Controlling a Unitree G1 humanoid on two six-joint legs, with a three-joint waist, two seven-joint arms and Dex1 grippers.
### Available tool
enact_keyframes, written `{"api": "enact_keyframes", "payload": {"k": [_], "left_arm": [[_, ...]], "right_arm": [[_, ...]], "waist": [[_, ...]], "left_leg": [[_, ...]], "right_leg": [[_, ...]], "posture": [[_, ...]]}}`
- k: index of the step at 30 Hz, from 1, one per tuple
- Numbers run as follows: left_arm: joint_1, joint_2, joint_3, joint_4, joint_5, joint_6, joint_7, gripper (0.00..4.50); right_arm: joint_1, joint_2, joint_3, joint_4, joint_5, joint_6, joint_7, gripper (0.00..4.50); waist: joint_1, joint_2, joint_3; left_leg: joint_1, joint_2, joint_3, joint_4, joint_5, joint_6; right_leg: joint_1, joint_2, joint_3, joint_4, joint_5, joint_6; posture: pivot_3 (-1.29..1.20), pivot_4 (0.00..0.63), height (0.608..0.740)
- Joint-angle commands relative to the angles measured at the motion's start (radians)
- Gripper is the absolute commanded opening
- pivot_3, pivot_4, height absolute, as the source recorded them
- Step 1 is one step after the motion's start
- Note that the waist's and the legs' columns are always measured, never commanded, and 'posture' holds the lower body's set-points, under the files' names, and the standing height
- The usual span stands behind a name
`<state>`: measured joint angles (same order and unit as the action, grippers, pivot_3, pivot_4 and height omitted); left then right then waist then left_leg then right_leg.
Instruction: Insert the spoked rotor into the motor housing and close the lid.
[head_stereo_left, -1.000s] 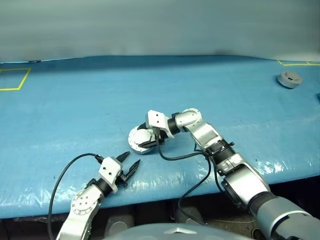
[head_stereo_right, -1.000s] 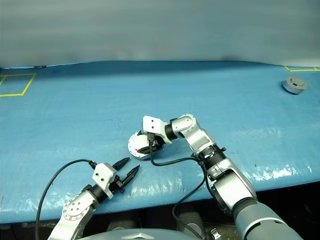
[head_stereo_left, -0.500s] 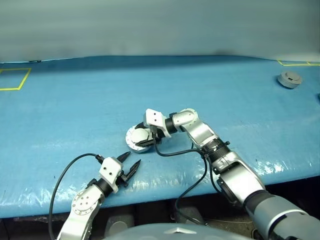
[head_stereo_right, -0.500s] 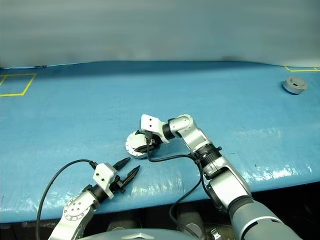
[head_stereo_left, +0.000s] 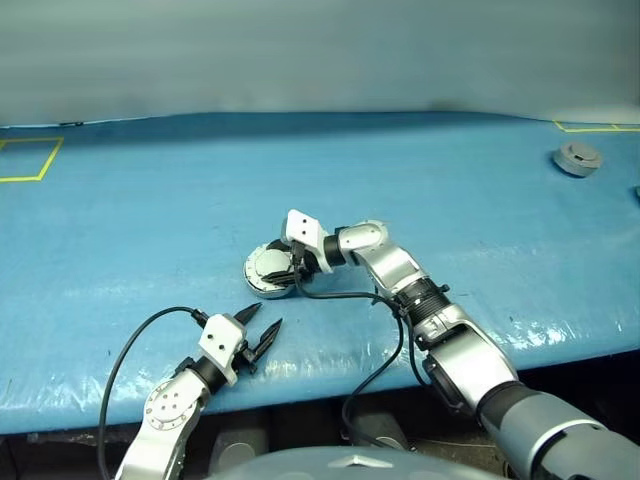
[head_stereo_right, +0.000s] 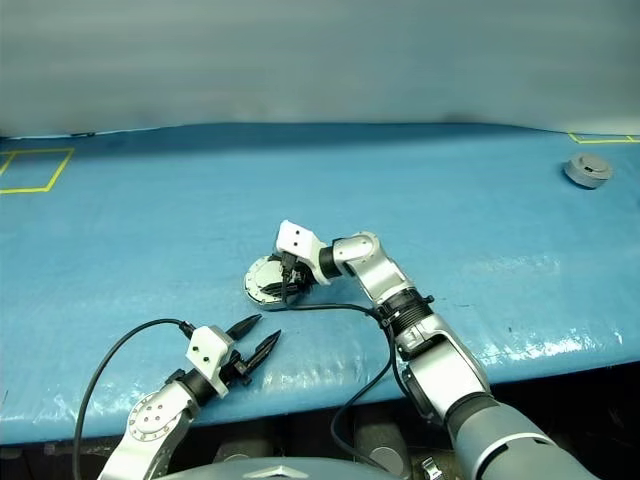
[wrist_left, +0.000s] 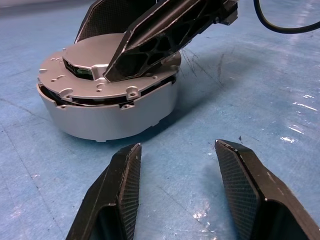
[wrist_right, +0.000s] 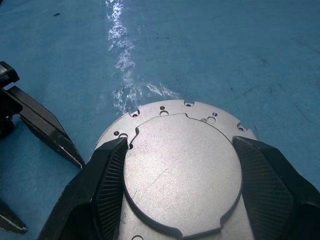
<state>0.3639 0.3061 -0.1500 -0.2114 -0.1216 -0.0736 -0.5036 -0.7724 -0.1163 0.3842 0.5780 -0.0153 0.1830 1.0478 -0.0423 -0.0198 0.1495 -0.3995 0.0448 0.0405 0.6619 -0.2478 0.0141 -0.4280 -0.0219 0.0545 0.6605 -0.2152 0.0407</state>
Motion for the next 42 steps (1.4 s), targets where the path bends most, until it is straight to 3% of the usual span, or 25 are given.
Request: {"api": "enact_keyframes", "payload": {"k": [1, 11, 28, 42], "left_arm": [[0.001, -0.005, -0.005, -0.025, -0.011, -0.006, -0.003, 2.54], [-0.001, -0.004, -0.006, -0.019, -0.013, -0.004, -0.008, 2.54], [-0.013, 0.000, -0.012, -0.013, -0.015, 0.007, -0.022, 2.54], [-0.020, -0.002, -0.022, -0.008, -0.015, 0.011, -0.026, 2.54]], "right_arm": [[-0.016, -0.002, -0.010, -0.011, -0.012, 0.008, -0.031, 3.03], [0.003, 0.013, 0.000, -0.078, -0.024, 0.106, -0.097, 3.03], [0.132, 0.014, 0.048, -0.370, 0.013, 0.317, -0.110, 3.03], [0.144, -0.013, 0.074, -0.346, 0.010, 0.239, -0.112, 3.03]], "waist": [[0.000, 0.000, 0.000], [0.000, 0.000, 0.000], [0.000, 0.000, 0.000], [0.000, 0.000, 0.000]], "left_leg": [[0.000, 0.000, 0.000, 0.000, 0.000, 0.000], [0.000, 0.000, 0.000, 0.000, 0.000, 0.000], [-0.001, 0.000, 0.000, -0.002, 0.000, 0.000], [-0.001, 0.000, 0.000, -0.002, 0.000, 0.000]], "right_leg": [[0.000, 0.000, 0.000, 0.000, 0.000, 0.000], [0.000, 0.000, 0.000, 0.000, 0.000, 0.000], [-0.001, 0.000, 0.000, -0.001, -0.001, 0.000], [-0.001, 0.000, 0.000, -0.001, -0.003, 0.003]], "posture": [[0.00, 0.150, 0.740], [0.00, 0.150, 0.740], [0.00, 0.150, 0.740], [0.00, 0.150, 0.740]]}}
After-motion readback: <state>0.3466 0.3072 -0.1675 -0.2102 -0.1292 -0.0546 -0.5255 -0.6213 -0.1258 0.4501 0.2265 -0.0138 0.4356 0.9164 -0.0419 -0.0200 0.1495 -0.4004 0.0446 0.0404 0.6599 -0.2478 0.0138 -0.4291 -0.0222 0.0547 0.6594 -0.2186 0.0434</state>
